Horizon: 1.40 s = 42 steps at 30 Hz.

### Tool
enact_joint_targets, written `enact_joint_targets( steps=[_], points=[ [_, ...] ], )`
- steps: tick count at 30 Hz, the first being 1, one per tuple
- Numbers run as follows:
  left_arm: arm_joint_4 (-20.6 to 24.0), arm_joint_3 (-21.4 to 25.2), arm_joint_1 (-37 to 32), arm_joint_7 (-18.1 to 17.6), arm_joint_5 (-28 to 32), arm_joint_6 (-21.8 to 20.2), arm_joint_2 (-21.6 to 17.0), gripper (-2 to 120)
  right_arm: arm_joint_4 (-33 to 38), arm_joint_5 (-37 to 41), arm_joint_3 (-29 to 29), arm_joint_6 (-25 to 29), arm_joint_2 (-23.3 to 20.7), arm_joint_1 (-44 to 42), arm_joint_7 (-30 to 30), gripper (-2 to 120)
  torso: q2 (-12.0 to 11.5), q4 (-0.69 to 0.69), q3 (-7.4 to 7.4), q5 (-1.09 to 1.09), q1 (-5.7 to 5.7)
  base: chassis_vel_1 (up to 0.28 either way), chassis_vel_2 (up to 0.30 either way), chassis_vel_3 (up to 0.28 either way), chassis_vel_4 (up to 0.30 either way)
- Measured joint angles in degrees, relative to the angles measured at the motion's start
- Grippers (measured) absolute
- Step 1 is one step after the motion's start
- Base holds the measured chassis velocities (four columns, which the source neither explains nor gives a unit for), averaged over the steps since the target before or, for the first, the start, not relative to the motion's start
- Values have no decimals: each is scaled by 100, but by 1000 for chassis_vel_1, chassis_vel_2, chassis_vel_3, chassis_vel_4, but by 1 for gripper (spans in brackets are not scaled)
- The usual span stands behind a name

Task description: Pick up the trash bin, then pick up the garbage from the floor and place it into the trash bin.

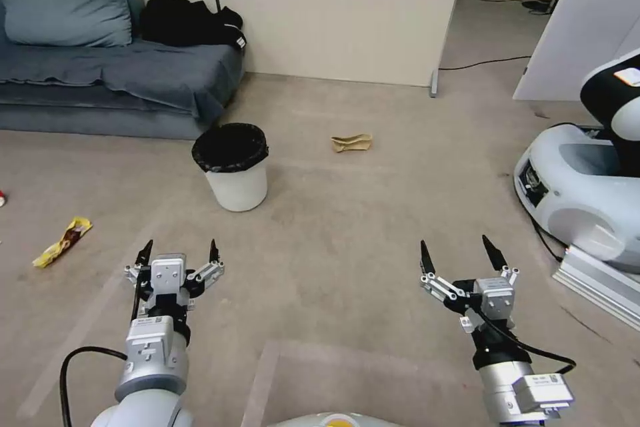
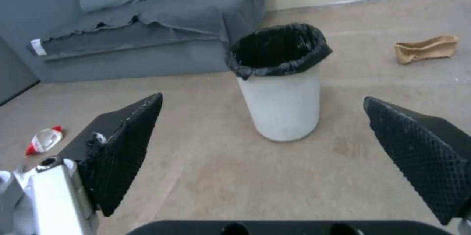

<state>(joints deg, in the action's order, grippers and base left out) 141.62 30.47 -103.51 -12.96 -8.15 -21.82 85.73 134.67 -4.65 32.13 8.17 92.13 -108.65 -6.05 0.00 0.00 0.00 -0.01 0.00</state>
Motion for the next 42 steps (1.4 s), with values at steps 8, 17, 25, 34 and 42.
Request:
enact_joint_targets(
  steps=[8, 17, 25, 34, 42],
  points=[
    [23, 16, -9, -2, -1, 1, -4, 100, 1, 35, -2, -2, 0, 3, -18, 100, 0, 0, 0, 0, 0, -219, 228, 227, -214],
    [41, 16, -21, -3, -2, 11, -1, 100, 1, 29, 0, 5, 0, 7, -44, 100, 0, 1, 0, 0, 0, -230, 233, 230, -241],
    [41, 14, -23, -4, -5, 24, 2, 100, -16, 18, 12, 49, 0, 14, -65, 100, 0, 0, 0, -2, 0, -243, 232, 232, -232],
    [20, 7, -16, -10, -6, 29, 5, 100, -46, -23, 11, 126, 0, 28, -93, 100, 0, 0, 1, 0, 1, -179, 193, 181, -182],
    [16, 1, -16, -13, -6, 31, 8, 100, -54, -21, 6, 180, 0, 29, -160, 100, 0, 0, -1, 1, 0, 4, -2, -7, 0]
  ],
)
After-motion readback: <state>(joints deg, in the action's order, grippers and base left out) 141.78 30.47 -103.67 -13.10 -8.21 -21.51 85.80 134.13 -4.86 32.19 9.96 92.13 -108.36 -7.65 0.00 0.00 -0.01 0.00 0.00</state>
